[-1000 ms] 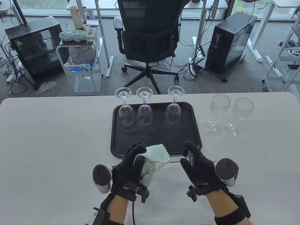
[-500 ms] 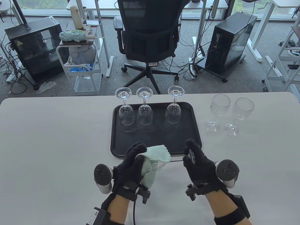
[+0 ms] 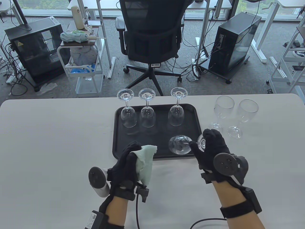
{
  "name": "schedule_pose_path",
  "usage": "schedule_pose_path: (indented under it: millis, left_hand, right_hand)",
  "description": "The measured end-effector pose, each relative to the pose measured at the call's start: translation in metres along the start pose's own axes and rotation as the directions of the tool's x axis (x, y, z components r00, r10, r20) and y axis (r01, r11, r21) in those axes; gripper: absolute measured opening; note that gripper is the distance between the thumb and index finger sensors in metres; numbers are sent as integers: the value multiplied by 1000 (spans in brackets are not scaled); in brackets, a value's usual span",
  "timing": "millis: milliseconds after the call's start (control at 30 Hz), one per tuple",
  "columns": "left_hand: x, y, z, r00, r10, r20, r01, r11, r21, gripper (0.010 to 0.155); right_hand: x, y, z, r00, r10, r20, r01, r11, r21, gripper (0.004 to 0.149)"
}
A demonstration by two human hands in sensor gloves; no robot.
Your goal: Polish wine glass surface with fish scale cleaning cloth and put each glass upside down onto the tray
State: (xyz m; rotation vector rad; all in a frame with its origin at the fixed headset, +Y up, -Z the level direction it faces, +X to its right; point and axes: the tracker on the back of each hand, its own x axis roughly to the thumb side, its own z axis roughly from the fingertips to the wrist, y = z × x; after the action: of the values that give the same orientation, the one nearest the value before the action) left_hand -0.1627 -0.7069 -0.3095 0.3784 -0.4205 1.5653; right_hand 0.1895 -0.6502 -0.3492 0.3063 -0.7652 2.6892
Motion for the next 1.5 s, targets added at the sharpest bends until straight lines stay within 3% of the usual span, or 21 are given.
schedule_pose_path:
  millis: [100, 233, 433, 500, 633, 733, 800, 867, 933, 967, 1067, 1100, 1300, 1500]
  left_hand:
    - [0, 1, 0, 1000, 10, -2, -10, 1000, 2, 52]
    - [0, 1, 0, 1000, 15, -3, -15, 1000, 3, 52]
    - [2, 2, 0, 1000, 24, 1, -24, 1000, 3, 52]
    - [2, 2, 0, 1000, 22, 4, -22, 1000, 3, 52]
    - [3, 3, 0, 999, 31, 7, -31, 1000, 5, 52]
    - [3, 3, 0, 999, 43, 7, -43, 999, 7, 52]
    - [4, 3, 0, 999, 54, 7, -54, 999, 10, 52]
    - [4, 4, 0, 998, 57, 7, -58, 998, 9, 52]
    - [4, 4, -1, 998, 62, 8, -62, 998, 11, 52]
    - [4, 4, -1, 998, 64, 10, -64, 998, 15, 52]
    - [5, 4, -1, 997, 72, 12, -72, 997, 18, 52]
    - [5, 4, -1, 997, 74, 13, -74, 997, 19, 52]
    - [13, 5, -1, 997, 64, 38, -65, 998, 20, 52]
    - [13, 8, -1, 998, 43, 45, -44, 999, 24, 52]
  right_hand:
    - [9, 17, -17, 993, 116, 23, -117, 991, 71, 74]
    - [18, 32, -33, 986, 166, 18, -167, 978, 127, 72]
    - [35, 36, -56, 976, 217, 31, -219, 957, 189, 67]
    - [39, 40, -60, 970, 241, -17, -227, 933, 278, 72]
    - [38, 37, -54, 967, 254, -2, -246, 935, 254, 73]
    - [22, 24, -39, 988, 146, -47, -134, 971, 198, 84]
    - [-9, 10, -23, 985, -36, -171, 59, 990, 132, 86]
    - [-47, 4, -7, 933, -159, -322, 191, 979, 73, 89]
    - [-100, 4, 14, 812, -245, -529, 287, 958, -2, 94]
    - [-128, 8, 25, 719, -268, -641, 324, 946, -33, 97]
    - [-180, 28, 46, 474, -323, -819, 451, 888, -90, 100]
    - [-188, 34, 47, 439, -327, -837, 471, 877, -96, 100]
    - [-220, 64, 25, 425, -241, -872, 429, 902, -40, 98]
    - [-237, 80, -1, 341, -283, -896, 465, 879, -101, 96]
